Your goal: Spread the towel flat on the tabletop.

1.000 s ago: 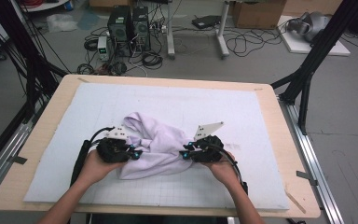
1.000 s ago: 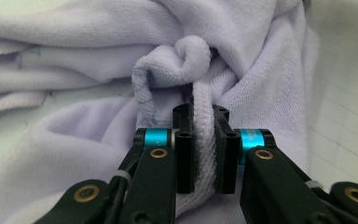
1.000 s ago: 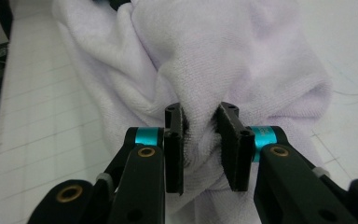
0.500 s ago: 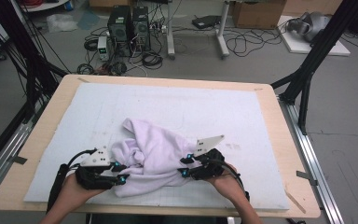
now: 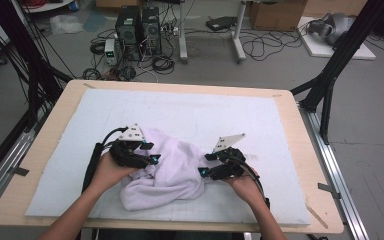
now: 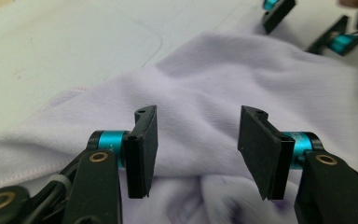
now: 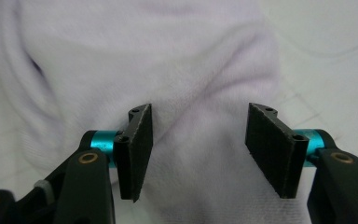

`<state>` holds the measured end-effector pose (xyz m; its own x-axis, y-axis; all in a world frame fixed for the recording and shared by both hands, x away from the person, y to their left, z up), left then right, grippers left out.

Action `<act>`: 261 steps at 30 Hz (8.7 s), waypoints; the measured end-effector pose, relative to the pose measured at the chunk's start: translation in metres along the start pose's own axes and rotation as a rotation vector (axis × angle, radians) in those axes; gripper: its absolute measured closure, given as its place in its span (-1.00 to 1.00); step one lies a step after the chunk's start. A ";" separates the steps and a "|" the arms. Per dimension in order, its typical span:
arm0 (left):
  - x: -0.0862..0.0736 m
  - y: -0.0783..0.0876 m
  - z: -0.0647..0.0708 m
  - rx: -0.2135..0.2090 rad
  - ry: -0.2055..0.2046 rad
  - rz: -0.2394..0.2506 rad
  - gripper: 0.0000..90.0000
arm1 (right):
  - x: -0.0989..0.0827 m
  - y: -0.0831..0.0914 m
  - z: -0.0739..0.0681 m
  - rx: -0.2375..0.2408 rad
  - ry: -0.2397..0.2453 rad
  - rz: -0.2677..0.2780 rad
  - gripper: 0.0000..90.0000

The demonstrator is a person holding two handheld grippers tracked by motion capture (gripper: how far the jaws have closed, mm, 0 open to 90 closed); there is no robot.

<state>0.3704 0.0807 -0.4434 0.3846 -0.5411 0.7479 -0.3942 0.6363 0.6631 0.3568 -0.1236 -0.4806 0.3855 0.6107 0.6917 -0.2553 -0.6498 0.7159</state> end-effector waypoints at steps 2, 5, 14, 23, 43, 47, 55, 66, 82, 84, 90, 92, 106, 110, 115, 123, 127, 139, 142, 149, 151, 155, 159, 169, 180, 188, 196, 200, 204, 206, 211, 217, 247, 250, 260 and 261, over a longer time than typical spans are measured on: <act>-0.006 -0.016 -0.003 -0.023 0.024 -0.053 0.07 | -0.007 -0.006 0.003 -0.008 -0.015 -0.024 -0.16; -0.022 -0.036 -0.006 -0.053 0.042 -0.172 0.11 | -0.011 -0.009 0.004 -0.005 -0.036 -0.053 -0.13; -0.028 -0.021 0.000 -0.068 0.025 -0.144 0.85 | -0.011 -0.007 -0.002 0.025 0.038 -0.068 0.79; -0.034 0.027 0.010 -0.064 0.008 -0.057 0.87 | 0.000 0.032 -0.024 0.037 0.068 0.037 0.83; -0.048 0.067 0.027 -0.076 -0.015 0.001 0.43 | 0.008 0.048 -0.061 0.109 0.105 0.101 0.29; -0.033 0.063 0.009 -0.052 0.011 0.018 0.22 | 0.012 0.027 -0.042 0.111 0.063 0.068 0.08; -0.054 0.027 0.009 -0.101 0.007 -0.092 0.46 | 0.000 -0.007 -0.047 0.221 0.067 -0.040 0.62; -0.066 0.048 0.023 -0.107 -0.005 -0.069 0.87 | 0.012 0.036 -0.065 0.173 0.148 0.044 0.91; -0.073 0.050 0.027 -0.112 -0.009 -0.065 0.83 | 0.016 0.024 -0.047 0.123 0.118 0.005 0.55; -0.074 0.049 0.027 -0.117 -0.008 -0.064 0.82 | 0.012 0.010 -0.039 0.124 0.060 -0.015 0.51; -0.072 0.046 0.027 -0.115 -0.013 -0.068 0.79 | 0.010 -0.031 -0.040 0.162 0.055 -0.101 0.39; -0.072 0.046 0.026 -0.118 -0.018 -0.069 0.79 | 0.009 -0.035 -0.041 0.173 0.060 -0.115 0.50; -0.068 0.044 0.024 -0.117 -0.009 -0.056 0.73 | 0.031 0.049 0.002 -0.082 0.097 -0.013 0.91; -0.056 0.048 0.015 -0.101 -0.007 -0.035 0.57 | 0.019 0.047 0.013 -0.115 0.048 -0.035 0.60; -0.040 0.051 -0.008 -0.034 0.015 -0.007 0.35 | -0.001 0.037 0.017 -0.094 0.009 -0.033 0.23; -0.047 0.012 -0.054 0.097 0.090 -0.103 0.07 | -0.032 0.013 0.041 -0.116 -0.038 -0.129 0.12; -0.060 -0.005 -0.067 0.126 0.134 -0.185 0.18 | -0.035 0.008 0.044 -0.137 -0.031 -0.119 0.41; -0.041 0.007 -0.071 0.084 0.191 -0.106 0.93 | -0.009 0.036 0.055 -0.123 0.007 -0.096 0.89; -0.018 0.017 -0.088 0.115 0.225 -0.057 0.93 | 0.002 0.046 0.067 -0.140 0.006 -0.084 0.89; 0.065 0.030 -0.152 0.323 0.213 0.055 0.83 | 0.081 0.084 0.132 -0.270 0.001 0.020 0.84; 0.070 0.022 -0.163 0.333 0.259 0.049 0.37 | 0.097 0.085 0.153 -0.311 -0.048 0.091 0.42; 0.052 0.004 -0.150 0.265 0.218 -0.011 0.19 | 0.086 0.066 0.163 -0.259 -0.156 0.125 0.28; 0.026 -0.001 -0.134 0.190 0.211 -0.017 0.15 | 0.055 0.043 0.148 -0.212 -0.151 0.066 0.21; -0.017 0.017 -0.077 0.095 0.122 -0.010 0.03 | 0.017 0.035 0.079 -0.118 -0.087 0.045 0.08; -0.027 0.042 -0.019 -0.012 0.048 0.034 0.01 | 0.012 0.033 0.006 -0.020 0.026 0.075 -0.04; -0.015 0.038 0.016 -0.102 -0.016 0.033 -0.06 | -0.004 0.011 -0.022 0.060 0.039 0.033 -0.09; -0.034 0.014 0.025 -0.131 -0.065 -0.054 0.52 | -0.013 -0.005 -0.031 0.087 0.054 -0.013 0.04; -0.048 0.009 0.013 -0.097 -0.039 -0.079 0.82 | -0.015 -0.017 -0.033 0.104 0.076 -0.044 0.45; -0.052 0.010 -0.003 -0.061 -0.007 -0.081 0.86 | -0.010 -0.016 -0.030 0.127 0.094 -0.031 0.84; -0.050 0.010 -0.008 -0.049 -0.003 -0.083 0.86 | -0.003 -0.010 -0.023 0.110 0.087 -0.015 0.85; -0.028 0.013 -0.013 -0.042 0.002 -0.047 0.76 | 0.020 0.016 0.007 0.023 0.050 0.052 0.85; -0.002 0.007 0.008 -0.092 -0.021 -0.016 0.10 | 0.030 0.017 0.008 0.022 0.053 0.030 0.69; 0.029 0.024 -0.024 -0.020 0.019 0.068 0.92 | 0.038 0.034 0.013 -0.003 0.080 0.032 0.87; 0.033 0.012 -0.047 0.023 0.065 0.058 0.91 | 0.056 0.029 0.038 -0.048 0.067 0.005 0.86; 0.021 0.008 -0.076 0.053 0.126 -0.005 0.40 | 0.063 0.003 0.070 -0.100 -0.019 0.009 0.35; 0.020 0.013 -0.074 0.054 0.113 0.001 0.37 | 0.061 0.007 0.067 -0.107 -0.014 0.025 0.31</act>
<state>0.4343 0.1189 -0.4217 0.4744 -0.4731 0.7424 -0.4383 0.6044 0.6653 0.4380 -0.1212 -0.4398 0.3897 0.5885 0.7084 -0.3576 -0.6122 0.7053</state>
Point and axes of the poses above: each handheld gripper's, and its own axes: y roughly backward along the jaws, x roughly out of its top, z roughly to its right, the point moved 9 cm from there along -y, roughly forward along the jaws, and after that the axes turned 3 degrees about -z, right-handed, at the moved point
